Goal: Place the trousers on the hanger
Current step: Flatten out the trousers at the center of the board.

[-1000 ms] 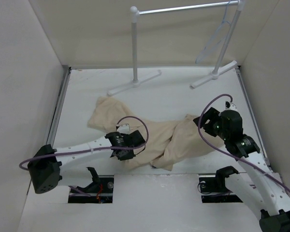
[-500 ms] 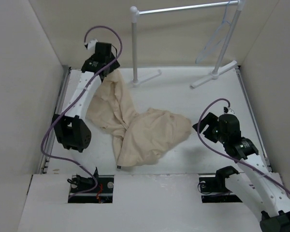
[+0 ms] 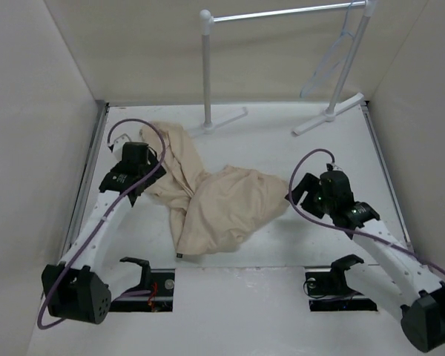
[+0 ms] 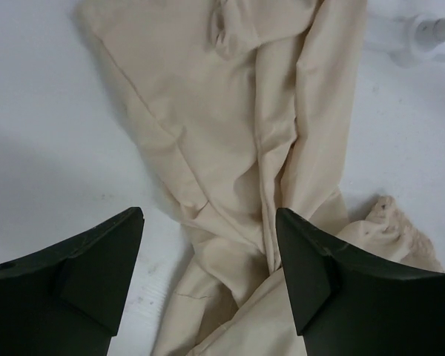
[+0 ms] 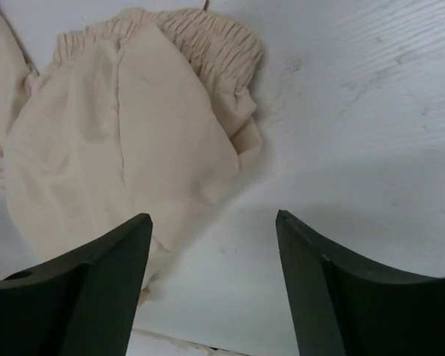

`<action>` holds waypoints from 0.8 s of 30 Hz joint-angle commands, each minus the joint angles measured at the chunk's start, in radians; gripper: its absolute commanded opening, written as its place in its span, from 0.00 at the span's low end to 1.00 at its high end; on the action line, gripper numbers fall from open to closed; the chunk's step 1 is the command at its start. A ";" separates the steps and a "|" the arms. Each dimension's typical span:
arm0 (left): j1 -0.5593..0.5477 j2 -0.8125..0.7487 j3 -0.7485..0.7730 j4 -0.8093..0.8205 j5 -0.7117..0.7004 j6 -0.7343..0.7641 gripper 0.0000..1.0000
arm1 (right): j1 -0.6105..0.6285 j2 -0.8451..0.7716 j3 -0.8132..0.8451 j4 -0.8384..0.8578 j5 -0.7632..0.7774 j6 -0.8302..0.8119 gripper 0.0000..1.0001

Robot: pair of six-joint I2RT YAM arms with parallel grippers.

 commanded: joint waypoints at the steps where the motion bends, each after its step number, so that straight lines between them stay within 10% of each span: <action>1: 0.033 0.080 -0.127 0.088 0.116 -0.042 0.70 | 0.018 0.113 0.007 0.203 -0.030 -0.006 0.78; 5: 0.087 0.230 -0.152 0.183 0.170 -0.045 0.69 | 0.007 0.335 0.045 0.307 -0.063 -0.006 0.74; 8: 0.107 0.330 -0.138 0.248 0.182 -0.044 0.63 | 0.010 0.437 0.086 0.376 -0.069 -0.011 0.48; 11: 0.137 0.375 -0.109 0.257 0.180 -0.053 0.21 | 0.015 0.407 0.132 0.361 -0.040 0.009 0.10; 13: 0.162 0.291 -0.096 0.234 0.176 -0.079 0.08 | 0.029 0.298 0.172 0.286 0.020 0.003 0.07; 24: 0.384 -0.147 0.336 -0.120 0.134 -0.102 0.02 | 0.055 -0.052 0.778 -0.300 0.127 -0.115 0.06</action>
